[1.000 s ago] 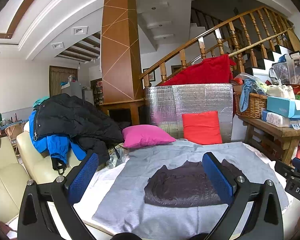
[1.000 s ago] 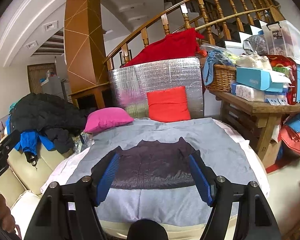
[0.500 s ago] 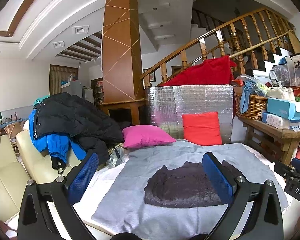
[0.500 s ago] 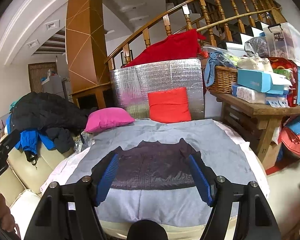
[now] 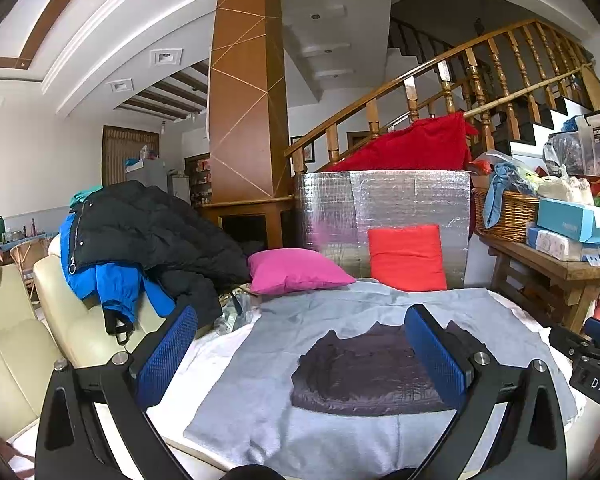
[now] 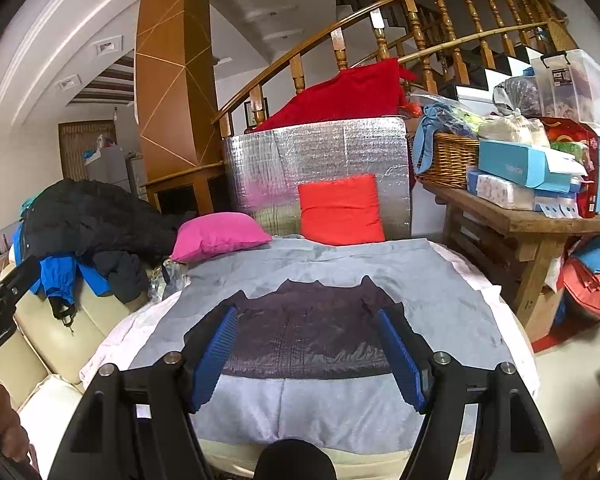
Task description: Fold large clothes
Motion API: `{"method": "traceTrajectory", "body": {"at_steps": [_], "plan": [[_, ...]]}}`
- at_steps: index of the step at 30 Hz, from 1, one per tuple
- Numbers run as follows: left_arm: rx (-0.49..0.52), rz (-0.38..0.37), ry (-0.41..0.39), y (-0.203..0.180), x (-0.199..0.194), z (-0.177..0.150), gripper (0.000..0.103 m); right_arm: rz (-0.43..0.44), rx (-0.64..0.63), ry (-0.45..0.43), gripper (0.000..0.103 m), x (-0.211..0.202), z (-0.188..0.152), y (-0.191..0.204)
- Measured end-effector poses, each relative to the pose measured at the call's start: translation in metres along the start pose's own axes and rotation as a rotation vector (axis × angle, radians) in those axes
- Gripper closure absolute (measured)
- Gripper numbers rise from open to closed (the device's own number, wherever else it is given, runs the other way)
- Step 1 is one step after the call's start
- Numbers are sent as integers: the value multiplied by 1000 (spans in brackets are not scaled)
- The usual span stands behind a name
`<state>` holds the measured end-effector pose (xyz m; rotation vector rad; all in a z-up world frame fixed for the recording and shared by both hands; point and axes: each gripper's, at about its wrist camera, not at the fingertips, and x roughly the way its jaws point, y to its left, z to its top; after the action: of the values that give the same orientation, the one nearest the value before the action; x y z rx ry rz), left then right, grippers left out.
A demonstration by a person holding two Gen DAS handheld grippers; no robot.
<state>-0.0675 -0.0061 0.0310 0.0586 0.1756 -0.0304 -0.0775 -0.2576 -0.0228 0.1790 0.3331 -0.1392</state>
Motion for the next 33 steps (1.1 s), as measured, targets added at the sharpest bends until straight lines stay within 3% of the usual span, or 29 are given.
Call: {"method": "traceTrajectory", "body": {"at_steps": [16,33], "plan": [[1,27,53,2,35,-3,0,26,-22,19,28,36,9,11],[-10,40,172,0,114,-14,0,13,-61,124,28,121,15,19]]}}
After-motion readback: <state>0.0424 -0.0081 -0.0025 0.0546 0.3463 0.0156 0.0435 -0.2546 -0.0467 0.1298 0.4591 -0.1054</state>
